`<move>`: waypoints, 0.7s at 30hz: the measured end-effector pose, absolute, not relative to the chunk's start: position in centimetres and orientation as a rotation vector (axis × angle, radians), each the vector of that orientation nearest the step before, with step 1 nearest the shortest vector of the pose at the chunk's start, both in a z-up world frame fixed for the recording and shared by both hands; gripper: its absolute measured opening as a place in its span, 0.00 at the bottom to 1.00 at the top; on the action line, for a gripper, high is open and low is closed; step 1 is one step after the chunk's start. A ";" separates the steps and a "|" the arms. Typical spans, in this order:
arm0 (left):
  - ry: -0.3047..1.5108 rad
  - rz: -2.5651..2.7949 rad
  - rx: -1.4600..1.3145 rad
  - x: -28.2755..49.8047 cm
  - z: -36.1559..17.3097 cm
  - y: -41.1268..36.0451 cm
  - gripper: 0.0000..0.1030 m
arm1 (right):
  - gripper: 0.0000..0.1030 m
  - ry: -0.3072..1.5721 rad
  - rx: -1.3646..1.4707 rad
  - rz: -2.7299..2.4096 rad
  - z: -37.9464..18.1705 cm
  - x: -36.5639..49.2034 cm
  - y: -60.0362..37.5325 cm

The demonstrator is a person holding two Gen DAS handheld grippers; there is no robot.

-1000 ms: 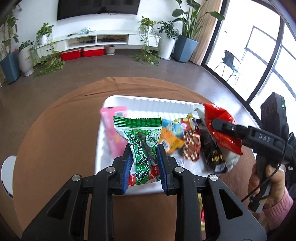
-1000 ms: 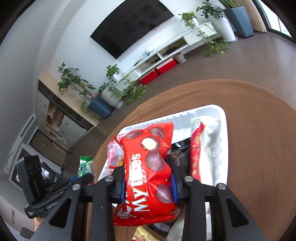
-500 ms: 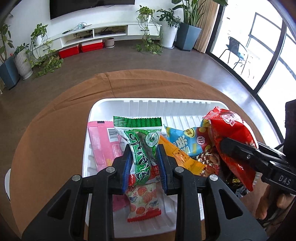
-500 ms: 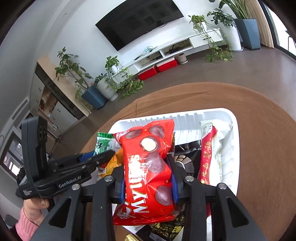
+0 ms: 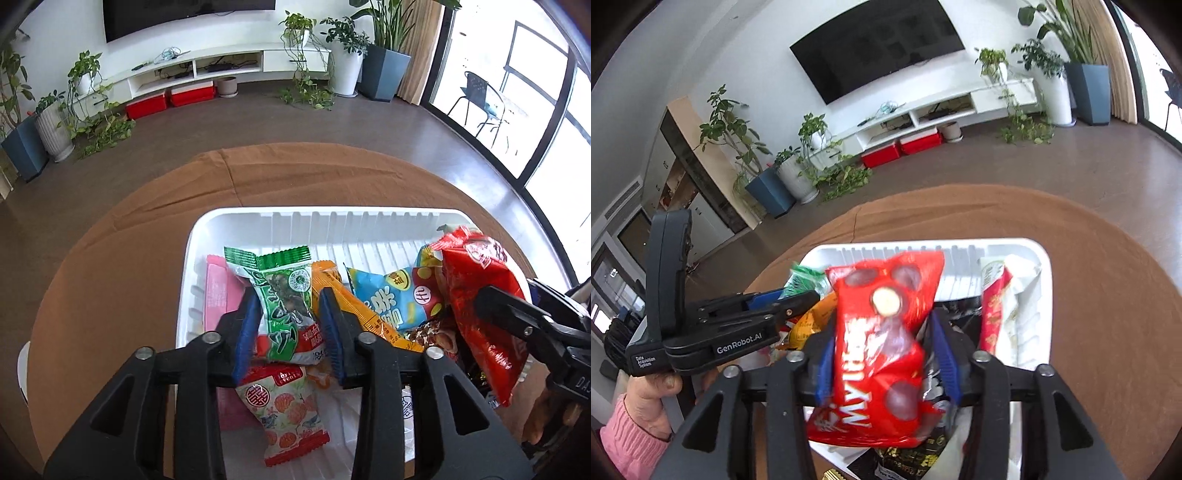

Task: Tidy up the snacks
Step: 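Lower both packets into the tray and open both grippers, then withdraw both grippers from the tray toward the remaining packets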

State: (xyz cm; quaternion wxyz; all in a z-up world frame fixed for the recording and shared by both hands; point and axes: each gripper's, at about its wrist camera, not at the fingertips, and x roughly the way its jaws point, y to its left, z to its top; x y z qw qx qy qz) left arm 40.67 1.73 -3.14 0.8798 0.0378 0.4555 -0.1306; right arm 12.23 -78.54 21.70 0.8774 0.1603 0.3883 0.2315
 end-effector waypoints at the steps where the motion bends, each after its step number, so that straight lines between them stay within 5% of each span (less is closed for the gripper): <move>1: 0.937 -0.276 0.075 40.7 -2.9 1.7 0.41 | 0.54 0.802 0.333 0.483 21.9 12.2 -78.6; 21: 0.829 -0.269 0.071 32.5 2.2 1.8 0.44 | 0.59 0.723 0.301 0.494 24.1 9.6 -79.8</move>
